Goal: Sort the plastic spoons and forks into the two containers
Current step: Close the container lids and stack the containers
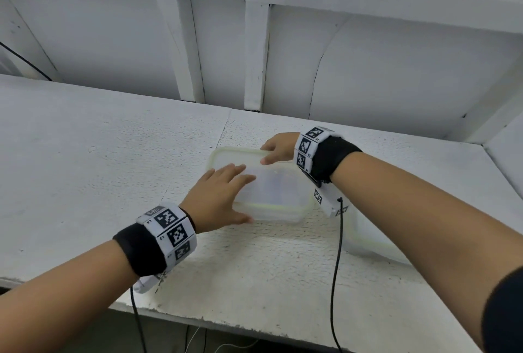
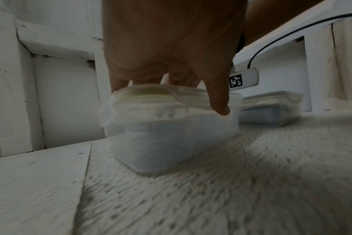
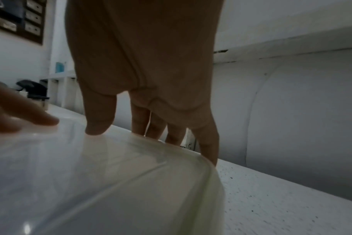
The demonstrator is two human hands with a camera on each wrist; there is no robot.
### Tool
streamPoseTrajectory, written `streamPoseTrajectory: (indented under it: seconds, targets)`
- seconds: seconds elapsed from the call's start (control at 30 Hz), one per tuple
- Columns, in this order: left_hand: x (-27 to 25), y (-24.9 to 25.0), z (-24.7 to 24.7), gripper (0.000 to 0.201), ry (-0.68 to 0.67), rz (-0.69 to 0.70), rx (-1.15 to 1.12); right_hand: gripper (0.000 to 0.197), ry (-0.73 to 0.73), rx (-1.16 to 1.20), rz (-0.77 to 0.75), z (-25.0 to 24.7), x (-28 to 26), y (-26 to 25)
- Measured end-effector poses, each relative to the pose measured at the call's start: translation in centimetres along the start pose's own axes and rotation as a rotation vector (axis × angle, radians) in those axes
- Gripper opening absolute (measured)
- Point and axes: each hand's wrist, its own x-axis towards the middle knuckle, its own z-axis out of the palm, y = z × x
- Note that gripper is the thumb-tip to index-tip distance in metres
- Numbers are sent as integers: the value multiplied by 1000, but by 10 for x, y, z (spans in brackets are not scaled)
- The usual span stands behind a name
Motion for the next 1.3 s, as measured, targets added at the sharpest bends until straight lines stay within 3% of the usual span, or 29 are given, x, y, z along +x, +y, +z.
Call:
streamPoseTrajectory:
  seconds: [0.27,0.47,0.57,0.63,0.73,0.8,0.9,0.97,1.1,1.2,1.3]
  targets:
    - [2,6,1,78,35,-25,-38,53,-28,-111,23,-4,5,-2]
    - [3,6,-1,79,48,-28,-71,53,0,-34,41,1,1,-1]
    - [2,6,-9,79,-22,-22,-82,54,24,-11,55,6,-8,-2]
    - [0,1,-20,68,-78,-52,-182,58,67,7,62,11,-19,1]
    - [-7,-16,-33,44,43,-187,-376,64,121,168,145,24,-39,19]
    - [-9,-31,-36,46,105,-384,-498,65,105,382,260,34,-49,36]
    - [-6,-47,-33,51,-64,-625,-801,50,-25,860,378,49,-58,46]
    - [-2,-49,-31,36,-154,-661,-995,45,-27,995,407,53,-56,46]
    - [15,-52,-34,18,-109,-751,-1139,38,-77,1048,430,40,-50,51]
    - [39,-59,-47,6,-17,-834,-1249,39,-74,1110,410,13,-38,59]
    - [73,-64,-59,16,117,-837,-1292,33,22,1159,333,-14,-14,69]
